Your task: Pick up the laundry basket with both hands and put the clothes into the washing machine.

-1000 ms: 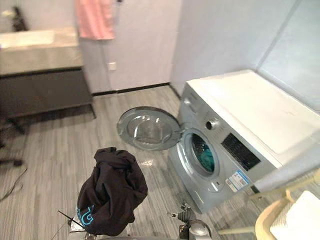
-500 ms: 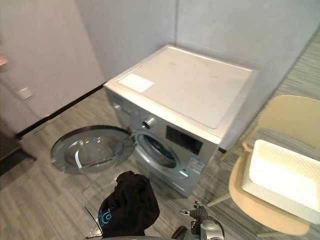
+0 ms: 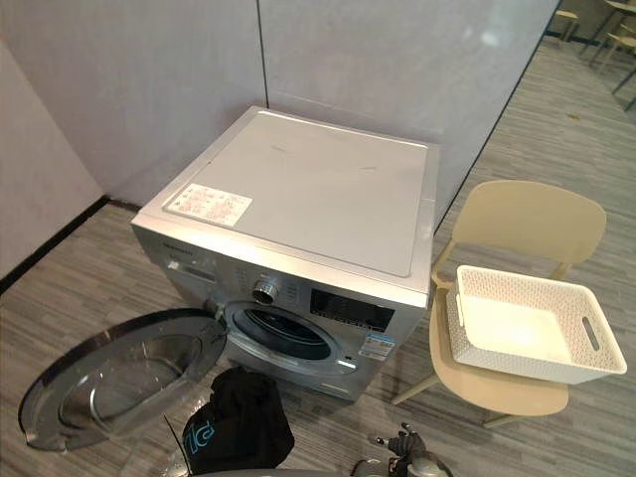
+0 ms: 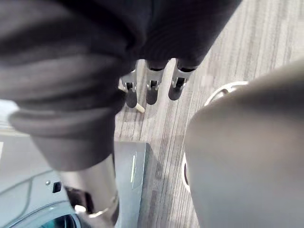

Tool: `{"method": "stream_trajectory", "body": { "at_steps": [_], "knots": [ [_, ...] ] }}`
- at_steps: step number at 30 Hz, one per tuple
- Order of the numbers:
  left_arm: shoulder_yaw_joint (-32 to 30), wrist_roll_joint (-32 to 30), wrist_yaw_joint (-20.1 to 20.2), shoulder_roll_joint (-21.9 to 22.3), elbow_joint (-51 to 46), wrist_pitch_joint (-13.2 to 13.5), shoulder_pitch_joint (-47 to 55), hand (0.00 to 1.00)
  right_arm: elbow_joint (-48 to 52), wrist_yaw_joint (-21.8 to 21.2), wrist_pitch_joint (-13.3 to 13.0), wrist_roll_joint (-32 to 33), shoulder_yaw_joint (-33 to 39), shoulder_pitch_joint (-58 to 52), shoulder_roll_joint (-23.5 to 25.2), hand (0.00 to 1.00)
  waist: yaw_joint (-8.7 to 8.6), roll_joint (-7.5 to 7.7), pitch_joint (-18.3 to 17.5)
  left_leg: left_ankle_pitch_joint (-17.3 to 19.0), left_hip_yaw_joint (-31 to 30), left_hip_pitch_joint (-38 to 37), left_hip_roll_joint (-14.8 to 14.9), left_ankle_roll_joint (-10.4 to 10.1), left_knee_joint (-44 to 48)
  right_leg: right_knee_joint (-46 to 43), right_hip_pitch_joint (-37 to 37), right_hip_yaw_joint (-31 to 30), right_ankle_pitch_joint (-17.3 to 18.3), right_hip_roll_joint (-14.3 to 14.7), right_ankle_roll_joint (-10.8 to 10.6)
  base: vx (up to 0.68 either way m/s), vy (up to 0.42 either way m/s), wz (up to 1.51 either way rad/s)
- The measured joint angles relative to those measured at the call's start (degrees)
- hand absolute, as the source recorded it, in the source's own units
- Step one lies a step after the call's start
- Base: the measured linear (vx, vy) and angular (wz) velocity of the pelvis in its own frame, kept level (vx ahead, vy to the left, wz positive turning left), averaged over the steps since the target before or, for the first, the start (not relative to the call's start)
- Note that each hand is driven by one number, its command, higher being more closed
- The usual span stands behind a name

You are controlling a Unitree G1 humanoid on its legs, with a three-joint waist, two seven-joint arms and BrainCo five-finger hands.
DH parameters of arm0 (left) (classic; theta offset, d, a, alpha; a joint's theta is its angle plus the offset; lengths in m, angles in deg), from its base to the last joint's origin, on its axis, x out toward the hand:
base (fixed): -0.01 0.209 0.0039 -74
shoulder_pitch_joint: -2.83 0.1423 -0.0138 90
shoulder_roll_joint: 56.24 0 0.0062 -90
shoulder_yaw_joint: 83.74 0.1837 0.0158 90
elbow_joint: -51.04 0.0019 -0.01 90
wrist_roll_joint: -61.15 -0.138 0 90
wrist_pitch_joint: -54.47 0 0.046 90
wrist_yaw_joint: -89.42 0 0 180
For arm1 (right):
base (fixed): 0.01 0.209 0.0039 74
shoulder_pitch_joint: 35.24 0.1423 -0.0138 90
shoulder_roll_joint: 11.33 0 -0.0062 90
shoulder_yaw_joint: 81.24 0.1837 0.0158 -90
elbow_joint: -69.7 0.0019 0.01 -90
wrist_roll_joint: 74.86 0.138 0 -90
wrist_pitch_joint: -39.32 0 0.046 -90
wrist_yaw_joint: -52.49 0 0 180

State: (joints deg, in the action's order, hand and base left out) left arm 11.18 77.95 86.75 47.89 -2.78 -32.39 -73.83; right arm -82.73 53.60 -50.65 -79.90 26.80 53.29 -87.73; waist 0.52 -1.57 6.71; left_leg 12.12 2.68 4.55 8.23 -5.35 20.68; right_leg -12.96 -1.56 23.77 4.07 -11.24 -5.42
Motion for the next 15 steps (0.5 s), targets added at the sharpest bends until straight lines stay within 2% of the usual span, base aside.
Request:
{"method": "stream_trajectory", "body": {
  "at_steps": [1, 2, 4, 6, 7, 8, 9, 10, 11, 13, 15],
  "knots": [
    [0.0, 0.0, 0.0, 0.0, 0.0, 0.0, -0.6, 1.0, 0.8, 0.0, 0.0, 0.0, 0.7, -0.2, -0.2, 0.0, 0.06, 0.3, 0.2, 0.3, 0.5, 0.1, -0.6, 0.4, 0.3, -0.5, -0.5, -0.6, -0.1, -0.7, -0.2, -0.03, 0.224, -0.24],
    [0.0, 0.5, 0.0, 0.1, 0.0, 0.4, -1.4, 1.0, 1.6, 0.0, 0.1, 0.0, 1.9, -0.2, -0.6, 0.0, 0.09, -0.24, 1.6, 0.8, 1.5, 1.4, -1.6, 1.4, 1.4, -2.4, -2.7, -1.5, 0.0, -2.0, -0.6, -0.08, 0.203, -0.23],
    [0.3, 1.7, -0.2, -0.1, -0.3, 1.1, -4.6, 1.0, 4.2, 0.2, 0.3, 0.0, 1.8, 0.1, -1.6, 0.0, 0.03, 0.15, 4.0, 1.7, 2.3, 5.1, -2.8, 2.8, 4.6, -6.1, -6.6, -2.7, 0.4, -4.1, -1.2, -0.12, 0.201, -0.1],
    [0.5, 3.6, -1.4, -0.1, -2.1, 1.5, -8.3, 1.0, 6.3, 0.5, 0.5, -0.1, 1.4, 1.2, -2.7, 0.0, 0.1, 0.0, 8.2, 3.1, 2.8, 10.0, -3.3, 3.9, 9.5, -11.0, -11.2, -3.6, 1.2, -6.0, -1.6, -0.21, 0.139, 0.04],
    [-0.1, 5.5, -2.9, -0.6, -5.9, 2.5, -11.5, 1.0, 8.3, 1.8, 1.2, -0.1, -0.9, 2.7, -3.1, 0.0, 0.33, 1.74, 12.9, 5.0, 3.3, 15.2, -3.1, 4.5, 15.4, -16.7, -16.7, -5.2, 2.6, -7.2, -1.6, -0.25, 0.126, -0.03],
    [-0.3, 5.8, -3.3, -0.7, -6.4, 2.6, -12.0, 1.0, 8.6, 2.0, 1.3, -0.1, -1.2, 3.0, -3.1, 0.0, 0.35, 2.16, 13.3, 5.2, 3.5, 16.3, -3.1, 4.7, 16.3, -17.5, -17.9, -5.4, 2.8, -7.3, -1.5, -0.27, 0.12, -0.07],
    [-0.9, 7.1, -4.4, -0.8, -8.0, 3.0, -13.7, 1.0, 9.5, 2.5, 1.6, 0.0, -1.7, 3.8, -2.9, 0.0, 0.37, 3.29, 14.4, 6.3, 3.8, 19.7, -2.7, 4.7, 18.9, -20.1, -21.3, -6.0, 3.4, -7.8, -1.1, -0.25, 0.067, -0.08],
    [-1.1, 9.1, -6.5, -0.5, -10.1, 3.8, -18.1, 1.0, 12.6, 3.0, 1.6, 0.1, -4.5, 4.8, -2.8, 0.0, 0.43, 5.18, 16.9, 7.7, 3.4, 25.9, -2.2, 4.7, 23.9, -24.9, -27.2, -6.8, 4.2, -8.9, -0.5, -0.28, 0.071, -0.05],
    [-1.1, 9.8, -7.1, -0.3, -10.5, 3.9, -19.8, 1.0, 13.6, 3.4, 1.6, 0.1, -5.1, 5.0, -2.9, 0.0, 0.43, 5.62, 17.3, 8.1, 3.2, 28.1, -2.2, 5.0, 25.9, -26.9, -29.4, -6.8, 4.8, -9.3, -0.6, -0.3, 0.067, 0.09],
    [-1.3, 11.7, -10.7, 0.9, -12.3, 5.1, -28.7, 1.0, 16.9, 4.3, 1.2, 0.5, -5.6, 7.4, -3.9, 0.0, 0.32, 6.59, 18.7, 10.7, 1.0, 38.9, -2.4, 5.3, 36.3, -38.0, -39.3, -7.7, 8.4, -11.5, -0.2, -0.23, 0.025, 0.28],
    [-3.0, 12.5, -12.7, 1.8, -13.9, 6.2, -33.9, 1.0, 17.6, 5.4, 1.0, 0.8, -5.8, 9.7, -4.7, 0.0, 0.43, 6.65, 19.2, 12.1, -1.2, 45.8, -2.6, 4.8, 42.6, -45.1, -45.4, -8.2, 11.0, -12.5, 0.2, -0.16, -0.061, 0.35]
  ]
}}
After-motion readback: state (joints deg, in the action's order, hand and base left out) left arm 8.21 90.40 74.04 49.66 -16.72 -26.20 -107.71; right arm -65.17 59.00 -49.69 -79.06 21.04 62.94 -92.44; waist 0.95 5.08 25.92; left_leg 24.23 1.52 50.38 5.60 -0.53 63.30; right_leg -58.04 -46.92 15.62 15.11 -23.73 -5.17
